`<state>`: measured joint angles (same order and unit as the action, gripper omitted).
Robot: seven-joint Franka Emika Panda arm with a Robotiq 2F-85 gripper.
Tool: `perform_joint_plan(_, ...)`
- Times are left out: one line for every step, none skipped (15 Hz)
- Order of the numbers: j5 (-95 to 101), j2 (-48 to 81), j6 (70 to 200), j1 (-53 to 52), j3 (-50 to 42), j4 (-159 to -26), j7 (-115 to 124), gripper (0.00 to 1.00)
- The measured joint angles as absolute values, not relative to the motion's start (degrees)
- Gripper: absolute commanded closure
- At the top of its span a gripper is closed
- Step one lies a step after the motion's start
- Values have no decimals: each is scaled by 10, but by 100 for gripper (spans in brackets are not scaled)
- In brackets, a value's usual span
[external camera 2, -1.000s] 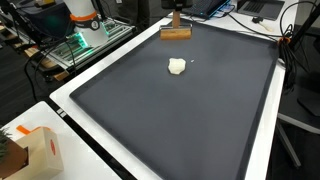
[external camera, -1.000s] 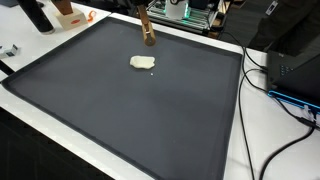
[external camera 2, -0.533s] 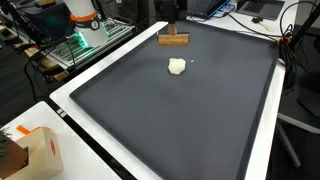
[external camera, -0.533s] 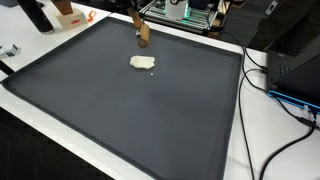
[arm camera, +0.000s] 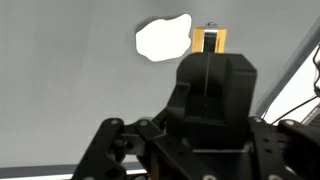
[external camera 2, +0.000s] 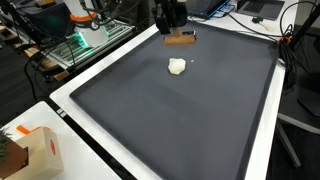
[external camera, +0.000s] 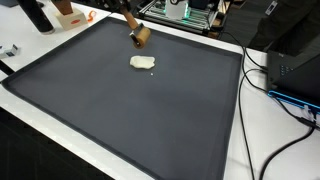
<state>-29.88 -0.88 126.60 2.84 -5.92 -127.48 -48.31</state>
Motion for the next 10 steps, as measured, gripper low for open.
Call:
perform_joint_plan(-315,-6,1266,32,-61,-1275,-496,77)
perform_joint_plan(-329,-3,1265,36,-62,-1275,-507,77)
perform_joint_plan(-342,0,1263,39,-63,-1275,-517,77)
perform_joint_plan(-353,2,1261,43,-64,-1275,-526,77)
perform_joint_plan(-363,5,1258,46,-64,-1275,-534,77)
perform_joint_plan(-371,8,1255,49,-65,-1275,-541,77)
perform_joint_plan(-378,11,1252,52,-65,-1275,-547,77)
perform_joint_plan(-385,14,1248,55,-65,-1275,-554,77)
perform_joint_plan(-393,17,1243,57,-65,-1275,-561,77)
perform_joint_plan(-399,19,1239,60,-66,-1275,-567,77)
